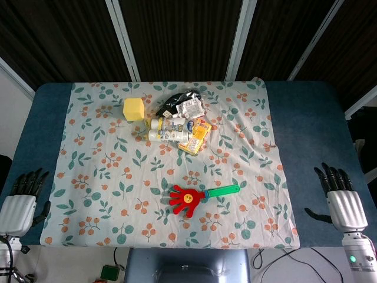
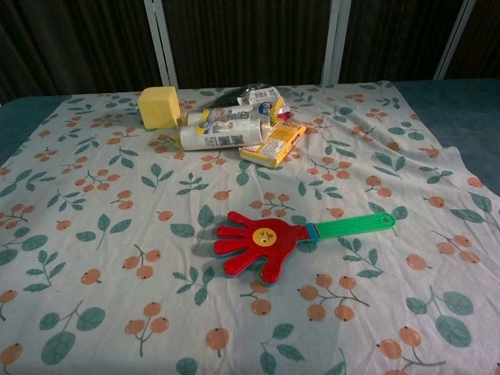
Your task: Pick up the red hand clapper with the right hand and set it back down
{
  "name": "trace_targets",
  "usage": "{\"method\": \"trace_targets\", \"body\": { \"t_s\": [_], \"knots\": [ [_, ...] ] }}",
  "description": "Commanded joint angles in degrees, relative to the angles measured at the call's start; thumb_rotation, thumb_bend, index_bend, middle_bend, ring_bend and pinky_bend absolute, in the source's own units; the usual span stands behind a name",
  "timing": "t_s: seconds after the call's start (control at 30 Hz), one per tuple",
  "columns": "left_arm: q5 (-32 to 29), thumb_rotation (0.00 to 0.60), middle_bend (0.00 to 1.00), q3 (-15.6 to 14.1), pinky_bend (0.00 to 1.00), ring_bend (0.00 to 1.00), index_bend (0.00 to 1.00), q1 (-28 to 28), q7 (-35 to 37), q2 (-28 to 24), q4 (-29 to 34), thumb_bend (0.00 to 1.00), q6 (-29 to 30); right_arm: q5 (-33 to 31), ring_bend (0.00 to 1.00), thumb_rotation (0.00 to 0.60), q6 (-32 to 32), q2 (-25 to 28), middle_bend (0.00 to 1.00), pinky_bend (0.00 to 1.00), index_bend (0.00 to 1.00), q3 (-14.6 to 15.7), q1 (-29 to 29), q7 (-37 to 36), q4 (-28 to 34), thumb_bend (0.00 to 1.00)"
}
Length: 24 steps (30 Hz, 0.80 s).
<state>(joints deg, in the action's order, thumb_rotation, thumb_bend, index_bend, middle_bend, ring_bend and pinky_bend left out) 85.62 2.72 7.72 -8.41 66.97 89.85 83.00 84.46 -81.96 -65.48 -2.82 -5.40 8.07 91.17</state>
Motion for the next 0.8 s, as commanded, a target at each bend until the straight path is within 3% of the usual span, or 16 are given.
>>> {"method": "trace_targets", "body": {
  "t_s": [0.03,0.33,0.47,0.63,0.8],
  "knots": [
    [-0.01,0.600,0.00,-0.02,0.07,0.00,0.00,0.14,0.06,0.12,-0.17,0.47,-0.22,-0.03,0.00,0.502,-0.02,-0.02,0.00,0.00,0.00,0.00,0.01,0.08,-0.01,0.17],
    [0.58,0.600,0.00,-0.64,0.07,0.00,0.00,0.97,1.60,-0.21,-0.34,0.47,-1.86,-0.08,0.00,0.505,0.55,-2.33,0.00,0.00,0.00,-0.04,-0.40,0.11,-0.36,0.17],
    [0.15,0.600,0.00,-0.58,0.07,0.00,0.00,1.28,3.40,-0.94,-0.40,0.47,-2.68,-2.55,0.00,0.535,5.65,-5.62,0.00,0.00,0.01,-1.87,-3.89,0.65,0.03,0.20],
    [0.40,0.600,0.00,-0.60,0.07,0.00,0.00,1.73,5.44,-1.36,-0.86,0.47,-3.25,-8.90,0.00,0.593,14.89,-10.80,0.00,0.00,0.22,-4.78,-10.42,8.55,0.60,0.25],
    [0.54,0.600,0.00,-0.74,0.07,0.00,0.00,2.14,7.72,-2.09,-1.02,0.47,-3.98,-14.84,0.00,0.600,19.94,-18.45,0.00,0.00,0.36,-7.53,-16.74,16.98,-0.83,0.29]
  ]
}}
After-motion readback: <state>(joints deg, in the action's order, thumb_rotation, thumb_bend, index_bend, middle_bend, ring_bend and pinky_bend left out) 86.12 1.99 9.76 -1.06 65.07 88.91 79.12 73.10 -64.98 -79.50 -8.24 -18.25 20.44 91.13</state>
